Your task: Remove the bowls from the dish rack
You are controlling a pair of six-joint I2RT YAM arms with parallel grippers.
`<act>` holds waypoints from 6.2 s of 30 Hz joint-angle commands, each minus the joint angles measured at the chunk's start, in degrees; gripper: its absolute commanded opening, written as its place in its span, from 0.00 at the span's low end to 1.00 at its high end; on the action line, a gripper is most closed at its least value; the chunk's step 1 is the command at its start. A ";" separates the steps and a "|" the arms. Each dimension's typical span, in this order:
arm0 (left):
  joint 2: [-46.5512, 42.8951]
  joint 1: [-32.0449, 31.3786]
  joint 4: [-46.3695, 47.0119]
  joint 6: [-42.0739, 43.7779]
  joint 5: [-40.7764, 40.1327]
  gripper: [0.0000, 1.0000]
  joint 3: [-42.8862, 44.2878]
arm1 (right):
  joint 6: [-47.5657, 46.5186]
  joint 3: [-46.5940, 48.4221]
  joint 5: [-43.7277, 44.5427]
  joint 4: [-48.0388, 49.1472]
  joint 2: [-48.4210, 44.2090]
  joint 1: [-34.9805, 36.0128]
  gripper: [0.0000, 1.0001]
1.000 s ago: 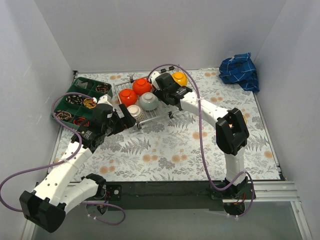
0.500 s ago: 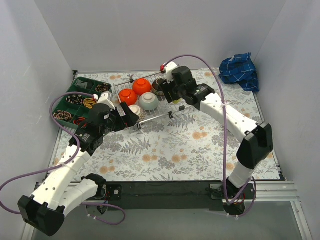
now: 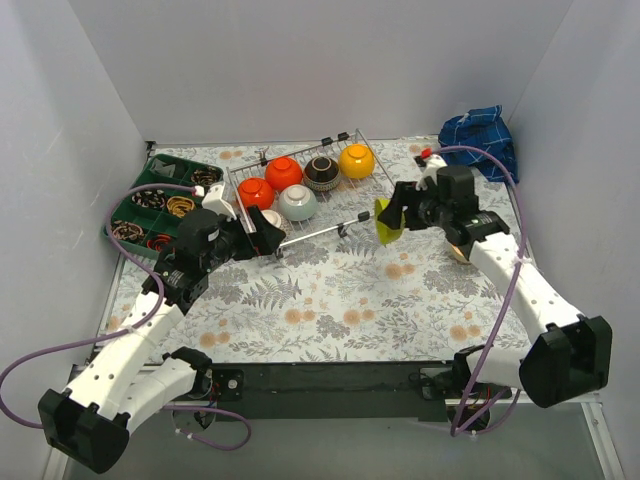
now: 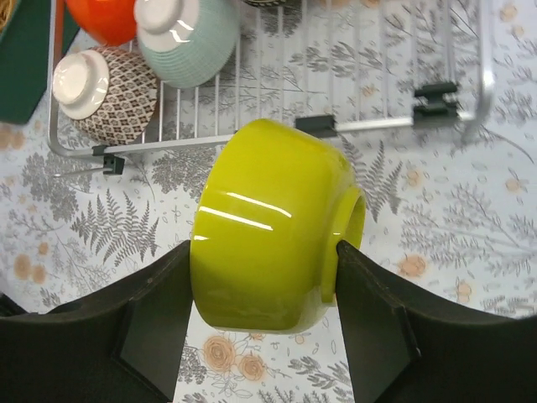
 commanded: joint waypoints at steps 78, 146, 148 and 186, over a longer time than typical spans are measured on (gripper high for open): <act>24.28 -22.88 -1.22 -0.82 -20.85 0.00 12.36 | 10.22 0.76 1.00 -8.10 -1.80 11.37 0.70; 6.90 -5.04 -6.32 4.27 -20.33 0.98 8.77 | 2.66 -8.19 8.76 -8.11 18.24 -19.64 0.13; 6.02 -5.04 -5.71 4.45 -20.24 0.98 7.80 | 2.66 -8.01 8.50 -8.46 18.24 -19.64 0.23; 55.58 -13.83 1.65 61.29 -33.15 0.98 37.86 | -4.54 -10.56 -5.65 -11.80 -25.36 -18.24 0.90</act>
